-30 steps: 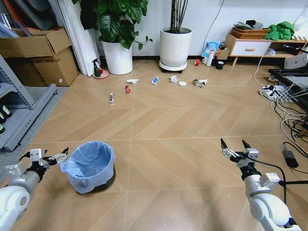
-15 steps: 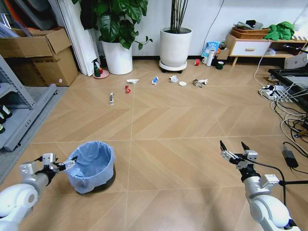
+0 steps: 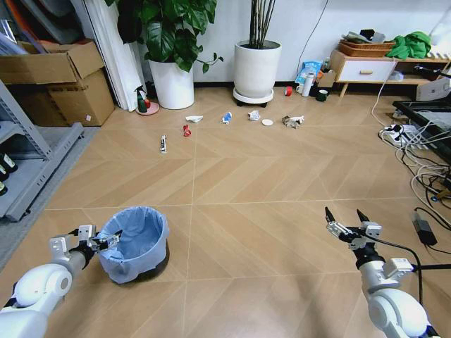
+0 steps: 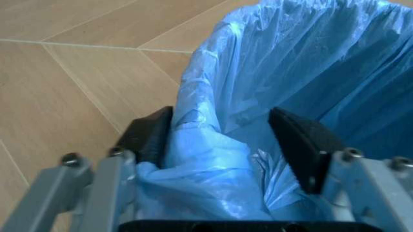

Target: Pick up the trash bin and place the garbage on the floor into it.

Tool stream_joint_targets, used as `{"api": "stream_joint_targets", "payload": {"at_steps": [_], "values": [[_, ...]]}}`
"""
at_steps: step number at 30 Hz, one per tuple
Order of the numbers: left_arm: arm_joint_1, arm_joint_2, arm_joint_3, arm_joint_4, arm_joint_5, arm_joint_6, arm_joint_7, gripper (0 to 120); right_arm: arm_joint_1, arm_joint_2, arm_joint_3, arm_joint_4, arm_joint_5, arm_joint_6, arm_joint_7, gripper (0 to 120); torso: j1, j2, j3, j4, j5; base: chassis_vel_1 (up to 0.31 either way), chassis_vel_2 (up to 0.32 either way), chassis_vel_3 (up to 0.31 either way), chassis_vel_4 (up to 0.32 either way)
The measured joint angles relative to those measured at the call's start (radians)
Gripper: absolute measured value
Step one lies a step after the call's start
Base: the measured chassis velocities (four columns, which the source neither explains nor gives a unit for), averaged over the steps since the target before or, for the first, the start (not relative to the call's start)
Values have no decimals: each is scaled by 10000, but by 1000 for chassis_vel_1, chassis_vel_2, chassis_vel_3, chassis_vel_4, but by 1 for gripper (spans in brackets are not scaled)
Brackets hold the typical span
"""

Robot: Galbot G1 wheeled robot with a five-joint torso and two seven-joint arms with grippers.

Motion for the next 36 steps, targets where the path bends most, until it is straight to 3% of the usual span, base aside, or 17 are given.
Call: {"api": "stream_joint_targets", "payload": {"at_steps": [3,8,12,15,23,26,30,36], "values": [[4,10,-7,0,-8,-3,41,52,0,6,0,6,0,0,1,100,0,0,0,0,-1,0,0,0,0],[92,37,-119,-16,-32,-7,90,27,10,27,-6,16,-1,-2,4,100,0,0,0,0,0,0,0,0,0],[149,45,-176,-29,-36,-10,115,18,19,32,-10,19,-27,-5,19,100,0,0,0,0,0,0,0,0,0],[234,47,-255,-74,-75,-13,133,3,49,98,57,-2,-234,-48,91,100,0,0,0,0,-1,0,0,0,0],[433,-176,-768,-441,-173,-93,23,0,-6,192,128,-60,-618,205,248,100,0,0,0,0,-3,0,0,0,0],[572,-431,-1363,-820,-125,-194,-6,0,-109,266,141,-81,-904,389,360,100,0,0,0,0,-2,0,0,0,0],[1169,-861,-2705,-1990,-137,-408,42,0,-243,416,154,-115,-985,555,386,100,0,0,0,-1,0,0,0,0,0],[1604,-1254,-3606,-2709,-380,-547,97,0,-239,448,155,-154,-985,589,355,100,0,0,-1,1,2,0,0,0,0]]}}
